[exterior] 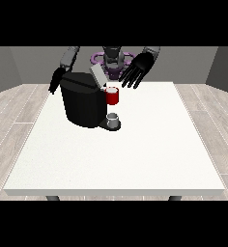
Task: Insert the coffee pod into the coffee machine and close the lid
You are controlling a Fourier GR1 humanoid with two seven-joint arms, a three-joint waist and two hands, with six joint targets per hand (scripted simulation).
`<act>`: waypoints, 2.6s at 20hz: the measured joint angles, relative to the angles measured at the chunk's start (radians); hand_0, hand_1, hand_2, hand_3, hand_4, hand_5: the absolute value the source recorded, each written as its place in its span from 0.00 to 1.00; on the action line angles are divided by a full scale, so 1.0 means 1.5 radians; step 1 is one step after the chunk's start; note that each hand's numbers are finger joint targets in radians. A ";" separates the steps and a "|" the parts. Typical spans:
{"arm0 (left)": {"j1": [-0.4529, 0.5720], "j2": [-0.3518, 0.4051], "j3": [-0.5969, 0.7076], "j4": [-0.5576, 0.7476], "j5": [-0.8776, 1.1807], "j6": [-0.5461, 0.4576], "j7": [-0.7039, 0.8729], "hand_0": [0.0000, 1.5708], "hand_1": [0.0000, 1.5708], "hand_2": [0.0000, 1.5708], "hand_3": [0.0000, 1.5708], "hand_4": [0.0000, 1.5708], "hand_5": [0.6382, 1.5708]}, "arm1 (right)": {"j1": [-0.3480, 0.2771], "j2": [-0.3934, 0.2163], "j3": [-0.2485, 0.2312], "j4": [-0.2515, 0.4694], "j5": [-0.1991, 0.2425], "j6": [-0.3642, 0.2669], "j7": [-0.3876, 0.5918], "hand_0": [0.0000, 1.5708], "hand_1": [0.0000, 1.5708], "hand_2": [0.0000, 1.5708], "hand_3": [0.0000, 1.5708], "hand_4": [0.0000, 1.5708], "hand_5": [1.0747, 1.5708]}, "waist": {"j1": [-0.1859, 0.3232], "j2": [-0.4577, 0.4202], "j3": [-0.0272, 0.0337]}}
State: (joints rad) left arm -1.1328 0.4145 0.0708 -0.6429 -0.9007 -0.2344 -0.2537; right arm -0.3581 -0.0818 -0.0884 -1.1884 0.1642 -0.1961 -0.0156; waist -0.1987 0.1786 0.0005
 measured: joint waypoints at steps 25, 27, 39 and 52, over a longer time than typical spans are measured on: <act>0.388 -0.261 0.199 -0.025 0.338 -0.049 -0.045 0.00 0.00 0.00 0.00 0.22 1.00 | 0.083 -0.031 0.013 -0.077 -0.051 0.107 0.012 0.00 0.00 0.00 0.00 0.05 1.00 | 0.209 -0.311 -0.0003; 0.402 -0.267 0.196 -0.051 0.359 -0.057 -0.027 0.00 0.00 0.00 0.00 0.27 1.00 | 0.073 -0.038 0.011 -0.079 -0.050 0.110 0.019 0.00 0.00 0.00 0.00 0.00 1.00 | 0.219 -0.309 -0.0003; 0.479 -0.275 0.091 -0.214 0.453 -0.052 0.019 0.00 0.00 0.00 0.00 0.23 1.00 | -0.045 -0.077 -0.080 0.020 -0.132 0.139 0.062 0.00 0.00 0.00 0.00 0.06 1.00 | 0.277 -0.241 -0.0002; 0.546 -0.249 0.043 -0.408 0.519 -0.024 0.087 0.00 0.00 0.00 0.00 0.23 1.00 | -0.139 -0.055 -0.056 0.087 -0.138 0.133 0.066 0.00 0.00 0.00 0.00 0.00 1.00 | 0.257 -0.154 -0.0002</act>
State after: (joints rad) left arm -0.3139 0.0408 0.1351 -1.2552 -0.1225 -0.2700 -0.1236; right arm -0.5663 -0.1637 -0.1730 -1.0575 -0.0426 0.0040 0.0830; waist 0.1865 -0.0522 0.0002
